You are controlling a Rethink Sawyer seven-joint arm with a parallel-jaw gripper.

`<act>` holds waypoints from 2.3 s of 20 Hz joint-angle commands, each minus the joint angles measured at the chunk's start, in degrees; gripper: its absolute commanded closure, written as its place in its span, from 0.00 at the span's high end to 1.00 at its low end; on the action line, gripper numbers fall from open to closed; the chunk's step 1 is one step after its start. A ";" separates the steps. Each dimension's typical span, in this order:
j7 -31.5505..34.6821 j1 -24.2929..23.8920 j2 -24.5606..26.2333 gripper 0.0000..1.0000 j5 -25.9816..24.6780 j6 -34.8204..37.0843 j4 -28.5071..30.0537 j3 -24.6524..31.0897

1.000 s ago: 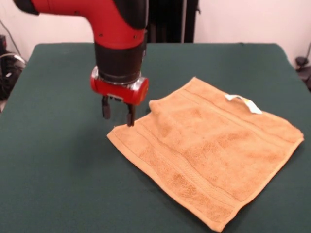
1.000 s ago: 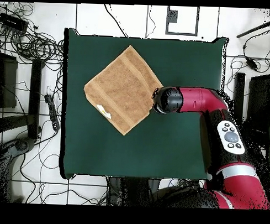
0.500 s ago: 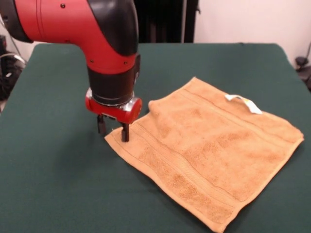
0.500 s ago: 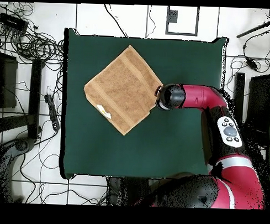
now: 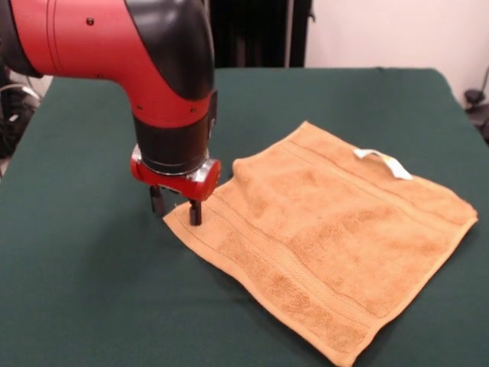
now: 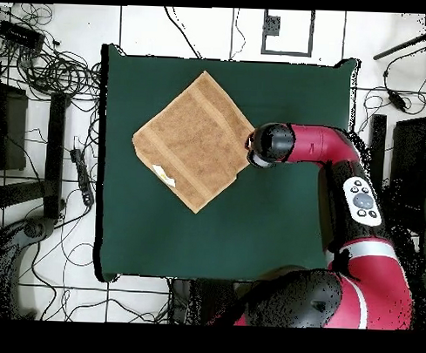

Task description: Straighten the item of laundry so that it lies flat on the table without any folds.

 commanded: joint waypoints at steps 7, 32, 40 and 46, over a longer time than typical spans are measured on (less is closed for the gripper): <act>-20.77 2.26 13.96 1.00 -15.31 -9.29 -6.44 0.38; -50.36 -7.87 19.66 1.00 -16.12 -5.95 -15.82 9.64; -56.79 -8.74 19.36 1.00 -18.89 -5.08 -17.27 11.66; -56.59 -8.32 17.85 1.00 -21.94 -6.02 -16.82 11.51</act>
